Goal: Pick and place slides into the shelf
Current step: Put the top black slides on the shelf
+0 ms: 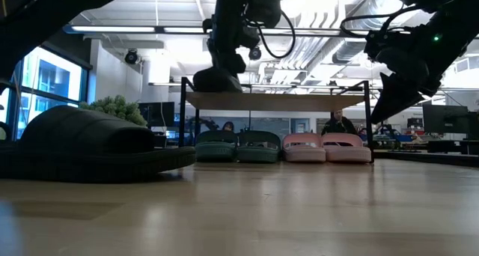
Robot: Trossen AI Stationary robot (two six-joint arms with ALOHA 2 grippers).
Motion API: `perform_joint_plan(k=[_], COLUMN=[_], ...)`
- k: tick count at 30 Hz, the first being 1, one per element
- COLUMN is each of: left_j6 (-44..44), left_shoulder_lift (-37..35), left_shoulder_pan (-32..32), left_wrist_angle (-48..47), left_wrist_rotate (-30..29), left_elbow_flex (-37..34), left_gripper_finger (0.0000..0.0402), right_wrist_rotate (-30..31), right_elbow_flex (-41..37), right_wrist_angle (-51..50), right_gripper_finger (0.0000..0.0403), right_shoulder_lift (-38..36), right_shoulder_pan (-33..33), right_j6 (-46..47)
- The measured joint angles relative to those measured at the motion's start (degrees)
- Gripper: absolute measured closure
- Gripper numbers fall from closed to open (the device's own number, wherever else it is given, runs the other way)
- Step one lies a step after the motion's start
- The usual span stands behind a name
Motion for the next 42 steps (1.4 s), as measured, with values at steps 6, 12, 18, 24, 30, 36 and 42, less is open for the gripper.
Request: perform_joint_plan(k=[6, 12, 18, 24, 30, 36, 42], left_j6=[0.3, -0.5, -0.8, 0.1, 2.8, 5.1, 4.6], left_shoulder_lift=[0.0, 0.0, 0.0, -1.1, -2.2, -2.0, -2.5], left_shoulder_pan=[0.0, 0.0, -0.4, -0.8, -1.1, 0.2, 0.3], left_wrist_angle=[0.0, 0.0, -0.1, -0.1, 0.0, 0.0, 0.0], left_wrist_rotate=[0.1, 0.7, 1.2, 3.1, 3.7, 5.8, 6.2], left_elbow_flex=[0.0, 0.0, 0.0, 1.6, 4.7, 4.7, 4.7], left_gripper_finger=[0.0401, 0.0401, 0.0401, 0.0401, 0.0401, 0.0401, 0.0401], right_wrist_rotate=[0.1, 0.6, 0.6, 1.1, 1.5, 2.7, 5.8], right_elbow_flex=[0.0, 0.0, 0.0, 0.0, 0.0, 0.0, 0.0], right_wrist_angle=[0.0, 0.0, 0.0, 0.0, 0.0, 0.0, 0.0], right_gripper_finger=[0.0402, 0.0402, 0.0402, 0.0402, 0.0402, 0.0402, 0.0402], right_shoulder_lift=[0.0, 0.0, 0.0, 0.0, 0.0, 0.0, 0.0], right_shoulder_pan=[0.0, 0.0, 0.0, 0.0, -0.1, -0.1, -0.1], right_j6=[0.0, 0.2, 0.3, 0.4, 0.3, 0.3, 0.2])
